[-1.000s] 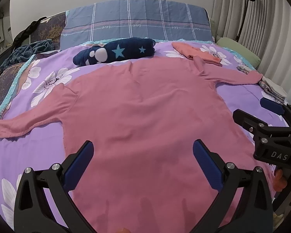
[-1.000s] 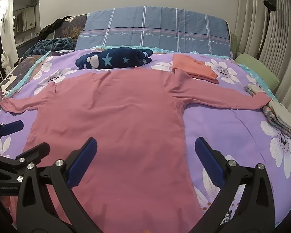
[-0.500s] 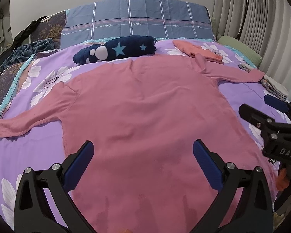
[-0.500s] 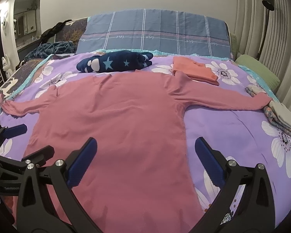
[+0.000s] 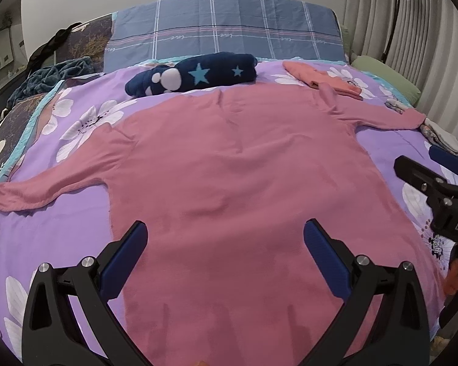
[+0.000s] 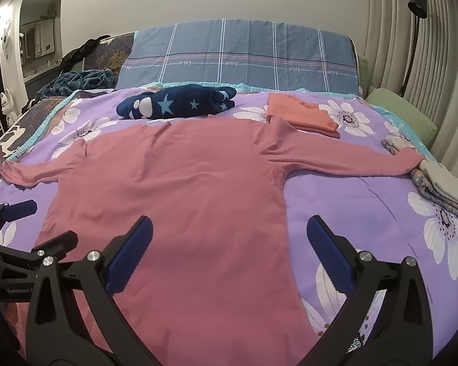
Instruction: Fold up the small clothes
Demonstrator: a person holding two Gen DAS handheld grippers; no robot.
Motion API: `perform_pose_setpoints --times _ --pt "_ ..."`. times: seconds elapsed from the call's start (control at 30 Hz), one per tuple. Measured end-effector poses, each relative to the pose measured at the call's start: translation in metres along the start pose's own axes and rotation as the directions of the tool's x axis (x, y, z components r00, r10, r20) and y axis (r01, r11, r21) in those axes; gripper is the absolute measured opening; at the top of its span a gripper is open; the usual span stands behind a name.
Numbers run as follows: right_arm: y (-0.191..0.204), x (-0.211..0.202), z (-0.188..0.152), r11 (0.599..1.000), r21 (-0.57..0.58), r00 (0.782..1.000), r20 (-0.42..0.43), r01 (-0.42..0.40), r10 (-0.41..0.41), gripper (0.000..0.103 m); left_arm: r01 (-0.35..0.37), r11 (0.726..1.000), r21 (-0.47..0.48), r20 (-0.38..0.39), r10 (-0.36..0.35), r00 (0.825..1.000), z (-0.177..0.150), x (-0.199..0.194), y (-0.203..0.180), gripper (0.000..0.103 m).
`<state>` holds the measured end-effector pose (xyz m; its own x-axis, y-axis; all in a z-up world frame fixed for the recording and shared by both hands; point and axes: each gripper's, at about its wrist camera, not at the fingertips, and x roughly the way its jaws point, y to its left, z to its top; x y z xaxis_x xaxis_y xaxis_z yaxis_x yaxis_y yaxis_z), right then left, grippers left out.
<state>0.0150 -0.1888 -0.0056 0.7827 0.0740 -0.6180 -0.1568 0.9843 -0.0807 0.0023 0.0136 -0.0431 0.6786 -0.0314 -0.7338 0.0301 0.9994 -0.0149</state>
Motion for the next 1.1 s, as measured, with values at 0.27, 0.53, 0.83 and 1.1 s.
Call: perform_pose_setpoints --times 0.27,0.53,0.83,1.1 --pt "0.0 0.01 -0.002 1.0 0.002 0.999 -0.032 -0.005 0.005 0.101 -0.05 0.997 -0.05 -0.008 0.05 0.999 -0.005 0.005 0.032 0.102" --pt "-0.003 0.03 -0.006 1.0 0.015 0.994 -0.107 -0.021 0.022 0.101 -0.107 0.931 -0.35 -0.032 0.102 0.994 -0.023 0.004 0.164 0.102" --pt "0.005 0.039 -0.006 1.0 -0.007 0.99 -0.138 -0.015 0.014 0.101 -0.14 0.709 -0.691 -0.062 0.135 0.989 -0.061 0.01 0.321 0.059" --pt "0.006 0.044 -0.003 1.0 -0.013 0.989 -0.147 0.003 -0.005 0.101 -0.125 0.53 -0.839 0.003 0.233 0.973 -0.054 0.02 0.417 0.055"
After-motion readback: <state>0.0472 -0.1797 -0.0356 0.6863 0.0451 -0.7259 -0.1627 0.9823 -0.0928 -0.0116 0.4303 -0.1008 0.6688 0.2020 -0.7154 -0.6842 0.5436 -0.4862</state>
